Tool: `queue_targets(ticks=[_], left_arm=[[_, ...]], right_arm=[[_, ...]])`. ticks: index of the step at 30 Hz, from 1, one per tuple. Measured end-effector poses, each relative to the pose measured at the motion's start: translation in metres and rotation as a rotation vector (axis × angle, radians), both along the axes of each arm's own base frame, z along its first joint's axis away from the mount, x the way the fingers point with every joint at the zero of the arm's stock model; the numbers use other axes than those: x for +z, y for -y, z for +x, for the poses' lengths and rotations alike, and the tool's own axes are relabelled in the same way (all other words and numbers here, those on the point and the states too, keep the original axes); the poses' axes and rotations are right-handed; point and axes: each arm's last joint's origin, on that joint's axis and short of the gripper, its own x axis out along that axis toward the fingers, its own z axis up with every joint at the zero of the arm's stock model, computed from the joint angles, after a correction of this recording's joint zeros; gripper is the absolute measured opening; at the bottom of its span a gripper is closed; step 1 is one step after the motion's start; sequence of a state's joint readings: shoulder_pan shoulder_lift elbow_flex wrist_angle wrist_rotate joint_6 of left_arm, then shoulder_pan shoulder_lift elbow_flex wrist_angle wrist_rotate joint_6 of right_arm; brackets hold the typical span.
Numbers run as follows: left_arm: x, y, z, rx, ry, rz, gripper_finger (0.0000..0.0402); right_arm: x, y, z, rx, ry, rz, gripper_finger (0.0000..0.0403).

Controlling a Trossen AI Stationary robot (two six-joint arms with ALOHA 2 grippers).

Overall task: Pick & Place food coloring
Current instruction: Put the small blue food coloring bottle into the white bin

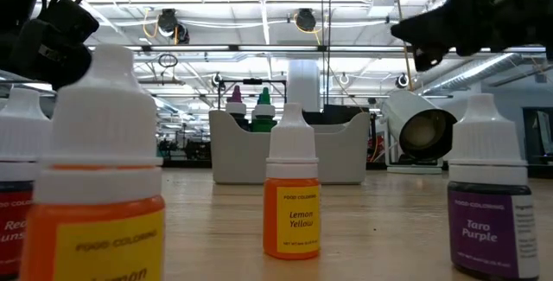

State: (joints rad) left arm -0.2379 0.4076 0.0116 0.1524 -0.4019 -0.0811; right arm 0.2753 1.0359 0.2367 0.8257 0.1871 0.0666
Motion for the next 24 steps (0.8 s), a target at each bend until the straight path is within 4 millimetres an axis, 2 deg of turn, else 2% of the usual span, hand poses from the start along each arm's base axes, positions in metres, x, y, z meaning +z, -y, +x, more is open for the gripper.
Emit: queue_targets(ticks=[10,13,17,24], left_arm=[[0.000,-0.001,0.000,0.020,-0.002,0.025,0.0051],[0.000,-0.001,0.000,0.026,-0.001,0.019,0.0051],[-0.001,-0.001,0.000,0.040,-0.007,-0.007,0.0051],[-0.007,-0.003,-0.002,0.099,-0.072,0.024,0.0051]], right_arm=[[-0.020,-0.001,-0.013,0.059,-0.034,-0.046,0.0001],[-0.025,-0.001,-0.022,0.069,0.020,-0.043,0.0001],[-0.011,0.001,-0.028,0.065,0.202,0.026,0.0001],[-0.013,0.003,-0.027,0.053,0.189,0.010,0.0001]])
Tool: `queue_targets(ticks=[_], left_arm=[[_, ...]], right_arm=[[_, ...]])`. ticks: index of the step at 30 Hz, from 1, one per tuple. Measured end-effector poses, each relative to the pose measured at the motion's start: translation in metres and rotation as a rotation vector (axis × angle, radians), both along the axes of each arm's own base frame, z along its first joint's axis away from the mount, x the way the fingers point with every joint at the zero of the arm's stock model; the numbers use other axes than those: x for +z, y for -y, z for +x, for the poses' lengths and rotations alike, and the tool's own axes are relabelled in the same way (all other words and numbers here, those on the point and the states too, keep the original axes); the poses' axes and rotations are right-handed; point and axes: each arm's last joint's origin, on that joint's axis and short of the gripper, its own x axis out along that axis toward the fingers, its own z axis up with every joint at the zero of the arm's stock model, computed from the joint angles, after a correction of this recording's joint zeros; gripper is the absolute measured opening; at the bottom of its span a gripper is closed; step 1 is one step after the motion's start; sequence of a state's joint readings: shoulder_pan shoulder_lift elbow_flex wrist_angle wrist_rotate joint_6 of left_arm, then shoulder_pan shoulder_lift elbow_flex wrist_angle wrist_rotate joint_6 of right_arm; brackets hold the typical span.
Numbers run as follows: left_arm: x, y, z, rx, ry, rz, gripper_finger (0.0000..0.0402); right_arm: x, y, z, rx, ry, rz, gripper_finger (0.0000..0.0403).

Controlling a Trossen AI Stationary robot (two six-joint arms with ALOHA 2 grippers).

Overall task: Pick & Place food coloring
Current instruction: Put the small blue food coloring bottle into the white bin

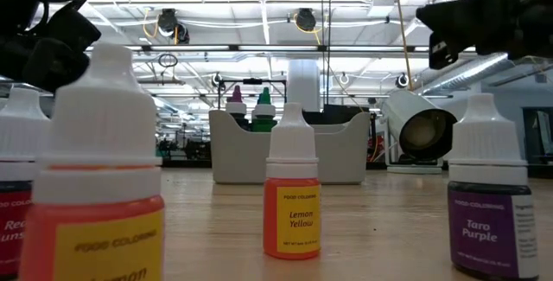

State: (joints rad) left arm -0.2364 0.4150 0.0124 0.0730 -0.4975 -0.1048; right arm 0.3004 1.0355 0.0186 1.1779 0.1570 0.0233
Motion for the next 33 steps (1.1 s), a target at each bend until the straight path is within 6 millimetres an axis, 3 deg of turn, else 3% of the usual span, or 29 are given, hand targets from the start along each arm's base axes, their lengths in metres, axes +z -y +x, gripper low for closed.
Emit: queue_targets(ticks=[4,8,12,16,20,25,33], left_arm=[[0.000,0.000,0.000,-0.001,-0.006,0.010,0.0051],[0.002,0.002,0.002,-0.024,0.052,-0.112,0.0051],[0.008,0.018,0.004,-0.251,0.058,-0.186,0.0035],[0.028,0.039,0.010,-0.308,0.060,-0.189,0.0006],[0.041,0.069,0.023,-0.291,-0.004,-0.114,0.0007],[0.034,0.117,0.045,-0.410,-0.157,0.043,0.0008],[0.061,0.199,0.099,-0.489,-0.211,0.084,0.0069]], right_arm=[[0.000,0.000,0.000,0.000,-0.004,-0.003,0.0001],[0.000,0.000,0.000,0.001,-0.002,0.004,0.0001],[0.000,0.000,0.000,0.001,-0.003,0.006,0.0001],[0.000,0.000,0.000,0.000,-0.004,0.016,0.0001],[0.000,0.000,0.000,-0.001,-0.003,0.008,0.0002],[0.000,0.000,0.000,-0.005,0.011,-0.034,0.0001],[0.000,0.000,0.000,-0.011,0.013,-0.080,0.0001]])
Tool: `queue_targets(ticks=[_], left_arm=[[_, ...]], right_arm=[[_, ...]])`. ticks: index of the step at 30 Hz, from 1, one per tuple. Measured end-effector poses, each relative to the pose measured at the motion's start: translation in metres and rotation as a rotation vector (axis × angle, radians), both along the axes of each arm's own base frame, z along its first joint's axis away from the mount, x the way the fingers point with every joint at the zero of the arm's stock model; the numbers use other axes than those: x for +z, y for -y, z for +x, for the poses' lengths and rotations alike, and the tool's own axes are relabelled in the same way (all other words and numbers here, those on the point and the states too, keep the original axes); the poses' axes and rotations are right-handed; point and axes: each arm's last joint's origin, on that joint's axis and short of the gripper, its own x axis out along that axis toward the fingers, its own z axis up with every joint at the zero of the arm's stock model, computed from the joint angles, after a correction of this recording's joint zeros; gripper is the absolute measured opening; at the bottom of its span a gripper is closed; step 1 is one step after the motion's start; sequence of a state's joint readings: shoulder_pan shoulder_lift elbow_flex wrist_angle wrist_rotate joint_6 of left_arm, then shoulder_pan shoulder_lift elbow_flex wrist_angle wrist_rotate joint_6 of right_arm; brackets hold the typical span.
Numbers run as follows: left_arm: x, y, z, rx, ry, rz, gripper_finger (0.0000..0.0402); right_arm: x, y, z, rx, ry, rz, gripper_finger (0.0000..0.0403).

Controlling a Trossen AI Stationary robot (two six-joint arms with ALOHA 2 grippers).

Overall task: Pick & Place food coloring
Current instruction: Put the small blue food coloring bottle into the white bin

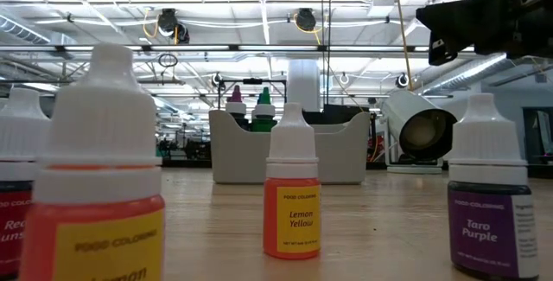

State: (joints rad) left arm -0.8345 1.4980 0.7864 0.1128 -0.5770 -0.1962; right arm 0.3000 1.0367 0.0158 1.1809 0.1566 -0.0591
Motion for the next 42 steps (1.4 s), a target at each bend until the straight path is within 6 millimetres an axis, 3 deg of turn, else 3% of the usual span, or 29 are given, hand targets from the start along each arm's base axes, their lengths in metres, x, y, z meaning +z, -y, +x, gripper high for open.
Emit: queue_targets(ticks=[7,10,18,23,31,42], left_arm=[[0.014,0.060,0.040,-0.125,-0.069,-0.003,0.0173],[0.011,0.080,0.054,-0.163,-0.125,-0.043,0.0206],[-0.009,0.118,0.075,-0.208,-0.202,-0.099,0.0241],[-0.017,0.124,0.076,-0.177,-0.240,-0.119,0.0237],[-0.033,0.111,0.070,-0.007,-0.351,-0.121,0.0236],[-0.039,0.104,0.067,0.068,-0.429,-0.111,0.0237]], right_arm=[[0.000,0.000,0.000,0.003,-0.006,0.017,0.0001],[-0.001,0.000,0.000,0.003,-0.009,0.018,0.0000],[-0.001,0.000,0.000,0.011,-0.023,0.067,0.0001],[-0.002,0.000,0.000,0.013,-0.027,0.071,0.0002],[-0.005,0.000,0.001,0.014,-0.061,0.082,0.0002],[-0.005,0.000,0.001,0.008,-0.057,0.058,0.0001]])
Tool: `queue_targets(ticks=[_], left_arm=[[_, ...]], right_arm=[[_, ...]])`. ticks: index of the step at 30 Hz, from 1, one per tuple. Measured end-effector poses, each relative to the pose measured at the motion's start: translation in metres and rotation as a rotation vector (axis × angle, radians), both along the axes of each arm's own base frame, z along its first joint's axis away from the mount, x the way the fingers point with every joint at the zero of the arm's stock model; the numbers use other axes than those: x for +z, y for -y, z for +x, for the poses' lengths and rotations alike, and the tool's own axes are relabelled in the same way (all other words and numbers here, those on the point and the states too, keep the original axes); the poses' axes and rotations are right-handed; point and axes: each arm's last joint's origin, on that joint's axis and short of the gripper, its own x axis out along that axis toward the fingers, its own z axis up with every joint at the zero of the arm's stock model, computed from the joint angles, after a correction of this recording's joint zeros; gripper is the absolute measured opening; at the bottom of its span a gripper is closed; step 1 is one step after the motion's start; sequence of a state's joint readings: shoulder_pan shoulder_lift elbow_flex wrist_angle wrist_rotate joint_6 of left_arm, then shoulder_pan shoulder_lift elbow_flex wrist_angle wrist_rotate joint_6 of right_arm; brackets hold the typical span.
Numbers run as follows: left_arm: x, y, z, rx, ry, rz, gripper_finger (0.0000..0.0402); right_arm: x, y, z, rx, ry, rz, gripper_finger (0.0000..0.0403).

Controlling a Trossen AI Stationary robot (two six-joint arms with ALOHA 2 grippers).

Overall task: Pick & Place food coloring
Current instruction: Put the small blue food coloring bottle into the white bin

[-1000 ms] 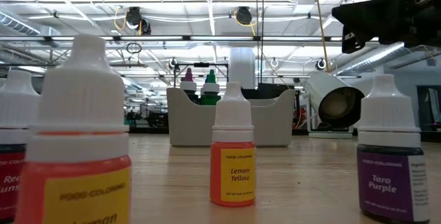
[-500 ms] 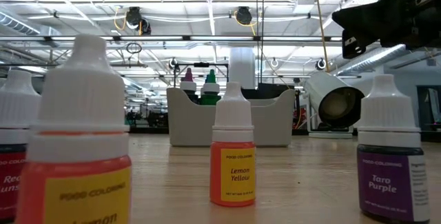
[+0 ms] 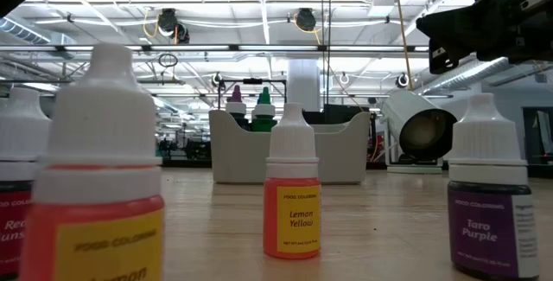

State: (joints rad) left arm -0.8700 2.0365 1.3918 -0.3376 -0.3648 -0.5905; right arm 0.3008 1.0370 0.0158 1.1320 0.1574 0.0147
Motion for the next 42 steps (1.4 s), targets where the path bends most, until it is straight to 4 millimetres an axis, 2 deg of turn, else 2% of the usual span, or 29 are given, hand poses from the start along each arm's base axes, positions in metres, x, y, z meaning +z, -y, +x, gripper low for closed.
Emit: queue_targets(ticks=[20,39,42], left_arm=[[-0.004,-0.005,-0.004,0.052,-0.064,0.015,0.0237],[-0.012,-0.002,0.002,0.042,-0.056,-0.016,0.0236],[-0.012,-0.002,0.001,0.045,-0.063,-0.010,0.0223]], right_arm=[[-0.003,0.000,0.000,0.002,-0.032,0.016,0.0001],[-0.005,0.000,0.000,0.002,-0.049,0.015,0.0000],[-0.004,0.000,0.000,0.003,-0.051,0.030,0.0000]])
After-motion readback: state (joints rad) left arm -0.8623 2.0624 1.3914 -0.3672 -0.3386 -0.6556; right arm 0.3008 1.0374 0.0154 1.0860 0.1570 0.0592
